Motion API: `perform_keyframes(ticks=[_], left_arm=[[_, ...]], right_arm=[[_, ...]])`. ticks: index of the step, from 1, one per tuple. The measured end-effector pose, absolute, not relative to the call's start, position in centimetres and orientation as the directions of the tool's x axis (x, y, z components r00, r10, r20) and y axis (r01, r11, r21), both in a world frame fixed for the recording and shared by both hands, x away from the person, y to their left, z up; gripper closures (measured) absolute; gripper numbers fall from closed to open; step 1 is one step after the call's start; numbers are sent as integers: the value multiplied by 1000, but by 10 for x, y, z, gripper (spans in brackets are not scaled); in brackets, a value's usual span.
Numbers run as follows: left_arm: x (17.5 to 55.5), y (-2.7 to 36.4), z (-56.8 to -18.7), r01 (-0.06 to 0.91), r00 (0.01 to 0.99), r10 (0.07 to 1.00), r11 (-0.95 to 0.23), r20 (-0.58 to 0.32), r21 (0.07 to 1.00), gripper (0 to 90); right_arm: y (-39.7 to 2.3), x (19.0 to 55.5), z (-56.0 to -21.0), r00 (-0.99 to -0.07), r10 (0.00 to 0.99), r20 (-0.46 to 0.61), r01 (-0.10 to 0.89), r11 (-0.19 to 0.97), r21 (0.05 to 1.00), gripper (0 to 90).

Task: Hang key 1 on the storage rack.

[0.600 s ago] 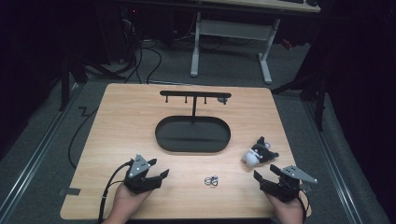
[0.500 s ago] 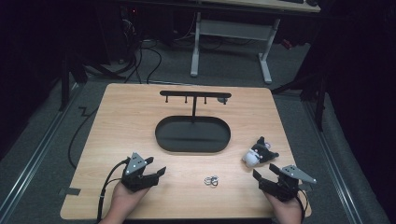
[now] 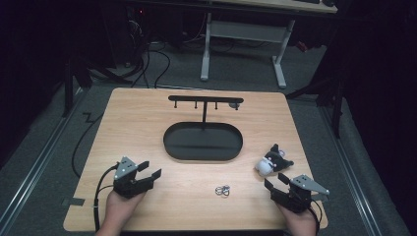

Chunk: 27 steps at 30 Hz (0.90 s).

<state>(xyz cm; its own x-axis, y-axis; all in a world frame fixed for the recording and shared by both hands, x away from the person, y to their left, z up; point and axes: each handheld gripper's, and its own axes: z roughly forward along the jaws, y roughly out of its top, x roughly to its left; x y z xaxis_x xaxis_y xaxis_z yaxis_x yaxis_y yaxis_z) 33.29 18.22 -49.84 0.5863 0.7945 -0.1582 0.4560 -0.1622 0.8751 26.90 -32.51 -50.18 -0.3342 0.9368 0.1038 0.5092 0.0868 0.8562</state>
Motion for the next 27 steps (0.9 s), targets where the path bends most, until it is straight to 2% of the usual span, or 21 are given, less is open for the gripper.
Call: perform_keyframes(ticks=[3, 8, 12, 13, 14, 15, 18, 27], left_arm=[[327, 198, -500, 453, 552, 830, -214, -84, 865, 415], [318, 210, -509, 490, 524, 846, -210, -94, 846, 425], [308, 218, -510, 485, 521, 849, -209, -89, 849, 423], [307, 220, -511, 491, 520, 849, -207, -94, 846, 423], [307, 220, -511, 491, 520, 849, -207, -94, 846, 423], [305, 223, -513, 497, 516, 850, -202, -101, 844, 422], [299, 228, -515, 504, 506, 857, -202, -97, 840, 412], [289, 233, -514, 494, 495, 865, -200, -85, 846, 398]], right_arm=[[-321, 278, -504, -361, 927, 105, 513, 103, 852, 414], [-311, 289, -504, -388, 916, 104, 512, 121, 850, 471], [-291, 304, -502, -410, 910, 70, 498, 158, 853, 652], [-288, 308, -502, -410, 910, 54, 492, 171, 853, 727], [-288, 308, -502, -410, 910, 54, 492, 171, 853, 727], [-281, 314, -503, -401, 915, 36, 492, 182, 851, 899], [-275, 324, -506, -382, 924, 1, 501, 206, 840, 900], [-272, 340, -513, -331, 944, -6, 536, 193, 822, 900]])
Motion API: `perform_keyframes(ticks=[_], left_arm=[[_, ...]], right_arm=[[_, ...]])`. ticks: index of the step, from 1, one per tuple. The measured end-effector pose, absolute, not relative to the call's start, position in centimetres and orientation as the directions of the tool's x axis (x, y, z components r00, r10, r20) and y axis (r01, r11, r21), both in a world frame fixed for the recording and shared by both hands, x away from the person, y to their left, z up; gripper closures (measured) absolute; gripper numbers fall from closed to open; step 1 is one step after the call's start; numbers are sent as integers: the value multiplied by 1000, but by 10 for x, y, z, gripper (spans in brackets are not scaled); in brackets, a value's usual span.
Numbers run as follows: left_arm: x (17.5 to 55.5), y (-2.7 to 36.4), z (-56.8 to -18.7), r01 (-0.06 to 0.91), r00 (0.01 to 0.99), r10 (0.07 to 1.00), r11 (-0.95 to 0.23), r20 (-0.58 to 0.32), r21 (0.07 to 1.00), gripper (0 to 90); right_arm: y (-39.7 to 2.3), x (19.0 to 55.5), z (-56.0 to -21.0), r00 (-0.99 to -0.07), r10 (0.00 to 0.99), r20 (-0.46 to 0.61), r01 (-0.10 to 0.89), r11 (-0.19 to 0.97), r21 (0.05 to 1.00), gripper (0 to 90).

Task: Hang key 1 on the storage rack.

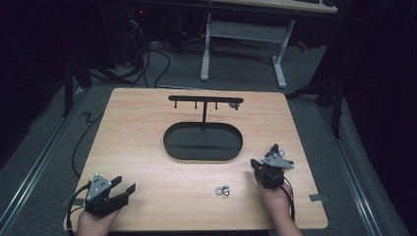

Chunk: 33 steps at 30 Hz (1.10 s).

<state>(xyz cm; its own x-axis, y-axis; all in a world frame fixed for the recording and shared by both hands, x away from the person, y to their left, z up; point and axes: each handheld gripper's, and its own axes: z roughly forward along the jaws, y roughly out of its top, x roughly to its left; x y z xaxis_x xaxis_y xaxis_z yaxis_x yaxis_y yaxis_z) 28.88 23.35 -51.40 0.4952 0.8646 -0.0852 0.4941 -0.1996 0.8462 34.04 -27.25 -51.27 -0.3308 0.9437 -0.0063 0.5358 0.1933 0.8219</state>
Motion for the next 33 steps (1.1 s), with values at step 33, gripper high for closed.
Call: perform_keyframes(ticks=[33], left_arm=[[320, 190, -509, 441, 602, 794, -243, -84, 864, 380]], right_arm=[[-316, 292, -516, -269, 962, 48, 562, 116, 819, 869]])
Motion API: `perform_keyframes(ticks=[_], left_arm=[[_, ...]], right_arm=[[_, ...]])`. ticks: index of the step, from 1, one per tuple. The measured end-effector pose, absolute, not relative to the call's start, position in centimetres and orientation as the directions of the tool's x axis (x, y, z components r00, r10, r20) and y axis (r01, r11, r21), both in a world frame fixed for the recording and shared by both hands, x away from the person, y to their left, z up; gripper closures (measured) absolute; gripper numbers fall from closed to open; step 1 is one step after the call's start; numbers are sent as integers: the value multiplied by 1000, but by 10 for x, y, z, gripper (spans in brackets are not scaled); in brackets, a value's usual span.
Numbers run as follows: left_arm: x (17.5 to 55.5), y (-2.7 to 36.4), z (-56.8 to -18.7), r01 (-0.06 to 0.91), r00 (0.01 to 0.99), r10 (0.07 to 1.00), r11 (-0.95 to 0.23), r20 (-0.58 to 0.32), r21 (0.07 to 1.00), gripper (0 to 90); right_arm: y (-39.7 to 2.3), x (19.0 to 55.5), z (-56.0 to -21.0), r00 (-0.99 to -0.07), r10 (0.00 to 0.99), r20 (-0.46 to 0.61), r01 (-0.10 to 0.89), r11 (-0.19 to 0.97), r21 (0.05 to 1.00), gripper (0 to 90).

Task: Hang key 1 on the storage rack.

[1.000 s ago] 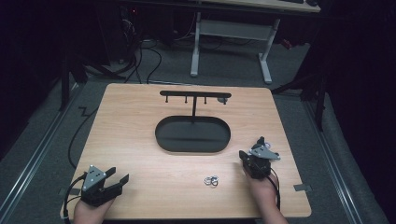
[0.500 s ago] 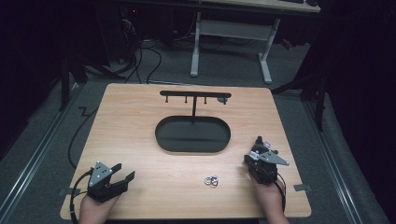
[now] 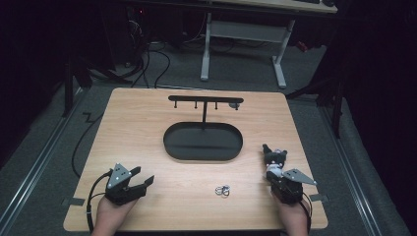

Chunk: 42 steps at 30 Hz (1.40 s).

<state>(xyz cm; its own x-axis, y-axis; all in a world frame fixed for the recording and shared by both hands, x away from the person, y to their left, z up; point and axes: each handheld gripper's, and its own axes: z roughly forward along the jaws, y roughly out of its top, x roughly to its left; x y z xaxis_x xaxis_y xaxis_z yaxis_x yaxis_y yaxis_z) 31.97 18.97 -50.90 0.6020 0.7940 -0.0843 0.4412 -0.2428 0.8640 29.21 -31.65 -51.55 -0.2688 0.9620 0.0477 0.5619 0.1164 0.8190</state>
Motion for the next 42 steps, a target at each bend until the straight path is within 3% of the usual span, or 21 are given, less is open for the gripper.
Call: perform_keyframes(ticks=[22, 28, 31, 35, 42], left_arm=[[328, 174, -509, 430, 638, 765, -254, -92, 867, 377], [329, 177, -506, 460, 614, 782, -238, -113, 856, 376], [328, 176, -507, 453, 602, 793, -240, -96, 859, 368], [327, 176, -515, 476, 603, 786, -217, -136, 852, 369], [325, 172, -517, 438, 652, 753, -277, -90, 855, 368]], right_arm=[[-363, 277, -516, -128, 989, 69, 570, 16, 822, 841], [-358, 272, -510, -148, 987, 64, 555, 29, 831, 834], [-351, 272, -509, -193, 980, 57, 547, 59, 835, 830], [-339, 274, -509, -239, 970, 52, 544, 89, 835, 822], [-321, 281, -506, -283, 958, 41, 556, 130, 821, 806]])
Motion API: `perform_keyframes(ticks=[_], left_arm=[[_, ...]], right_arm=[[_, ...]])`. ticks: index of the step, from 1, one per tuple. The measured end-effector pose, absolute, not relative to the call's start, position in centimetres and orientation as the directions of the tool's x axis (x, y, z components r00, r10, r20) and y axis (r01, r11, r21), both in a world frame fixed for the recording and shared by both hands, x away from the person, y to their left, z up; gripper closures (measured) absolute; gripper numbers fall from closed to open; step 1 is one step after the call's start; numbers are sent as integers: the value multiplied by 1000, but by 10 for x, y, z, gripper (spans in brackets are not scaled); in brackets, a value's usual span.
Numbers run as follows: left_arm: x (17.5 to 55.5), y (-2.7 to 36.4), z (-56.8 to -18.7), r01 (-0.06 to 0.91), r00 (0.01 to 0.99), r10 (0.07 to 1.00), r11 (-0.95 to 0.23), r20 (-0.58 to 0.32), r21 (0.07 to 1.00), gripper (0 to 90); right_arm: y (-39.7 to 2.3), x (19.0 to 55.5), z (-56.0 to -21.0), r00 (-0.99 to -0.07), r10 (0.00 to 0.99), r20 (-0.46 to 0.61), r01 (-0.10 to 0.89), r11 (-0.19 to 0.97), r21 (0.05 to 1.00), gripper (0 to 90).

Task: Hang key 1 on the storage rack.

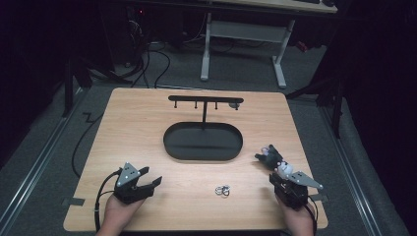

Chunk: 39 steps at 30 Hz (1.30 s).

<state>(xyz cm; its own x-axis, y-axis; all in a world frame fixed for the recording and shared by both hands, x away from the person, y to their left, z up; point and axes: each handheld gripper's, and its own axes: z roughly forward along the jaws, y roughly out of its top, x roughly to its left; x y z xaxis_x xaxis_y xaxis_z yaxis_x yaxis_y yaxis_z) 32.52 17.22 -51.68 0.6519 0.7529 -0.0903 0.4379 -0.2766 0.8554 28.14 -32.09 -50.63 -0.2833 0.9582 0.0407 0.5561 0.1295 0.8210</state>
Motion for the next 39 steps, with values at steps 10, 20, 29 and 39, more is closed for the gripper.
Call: perform_keyframes(ticks=[10, 20, 29, 39], left_arm=[[322, 174, -518, 403, 683, 728, -309, -58, 861, 372], [324, 176, -518, 403, 677, 732, -288, -71, 868, 374], [322, 176, -518, 396, 683, 727, -280, -77, 874, 374], [323, 174, -519, 390, 692, 719, -299, -63, 871, 374]], right_arm=[[-307, 292, -496, -307, 951, 26, 608, 175, 774, 770], [-303, 301, -487, -354, 934, 42, 665, 220, 714, 731], [-302, 306, -488, -382, 924, 15, 695, 277, 664, 724], [-297, 312, -487, -425, 905, -12, 723, 348, 597, 701]])
